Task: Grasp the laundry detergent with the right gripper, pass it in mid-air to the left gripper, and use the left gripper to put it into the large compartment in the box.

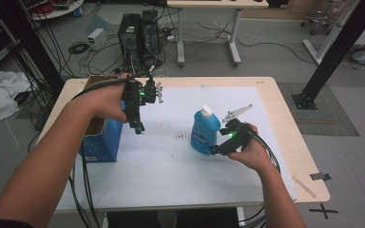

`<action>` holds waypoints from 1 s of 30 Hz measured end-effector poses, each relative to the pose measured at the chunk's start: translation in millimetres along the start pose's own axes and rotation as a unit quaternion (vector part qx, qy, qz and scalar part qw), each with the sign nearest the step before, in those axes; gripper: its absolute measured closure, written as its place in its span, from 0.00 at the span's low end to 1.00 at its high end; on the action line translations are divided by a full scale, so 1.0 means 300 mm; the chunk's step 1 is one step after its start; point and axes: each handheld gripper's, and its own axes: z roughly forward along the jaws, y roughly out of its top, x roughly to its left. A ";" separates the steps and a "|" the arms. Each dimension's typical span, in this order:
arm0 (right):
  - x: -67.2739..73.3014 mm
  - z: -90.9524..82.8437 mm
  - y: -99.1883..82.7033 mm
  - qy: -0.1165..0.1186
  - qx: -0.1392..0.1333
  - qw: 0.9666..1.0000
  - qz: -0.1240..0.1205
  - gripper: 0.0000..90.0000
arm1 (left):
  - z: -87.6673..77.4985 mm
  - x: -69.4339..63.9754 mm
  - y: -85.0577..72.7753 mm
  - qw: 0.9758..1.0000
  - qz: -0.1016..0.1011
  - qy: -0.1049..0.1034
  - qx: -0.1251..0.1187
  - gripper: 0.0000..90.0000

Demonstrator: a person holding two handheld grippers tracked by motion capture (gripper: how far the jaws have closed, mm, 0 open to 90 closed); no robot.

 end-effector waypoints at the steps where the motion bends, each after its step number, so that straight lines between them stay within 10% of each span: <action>1: -0.002 0.004 -0.002 0.001 -0.008 1.000 0.002 0.03 | 0.000 0.000 0.000 1.000 0.000 0.000 0.000 0.06; 30: 0.005 0.085 -0.014 -0.022 -0.126 0.992 0.015 0.03 | -0.003 -0.006 -0.009 1.000 -0.001 0.003 0.001 0.06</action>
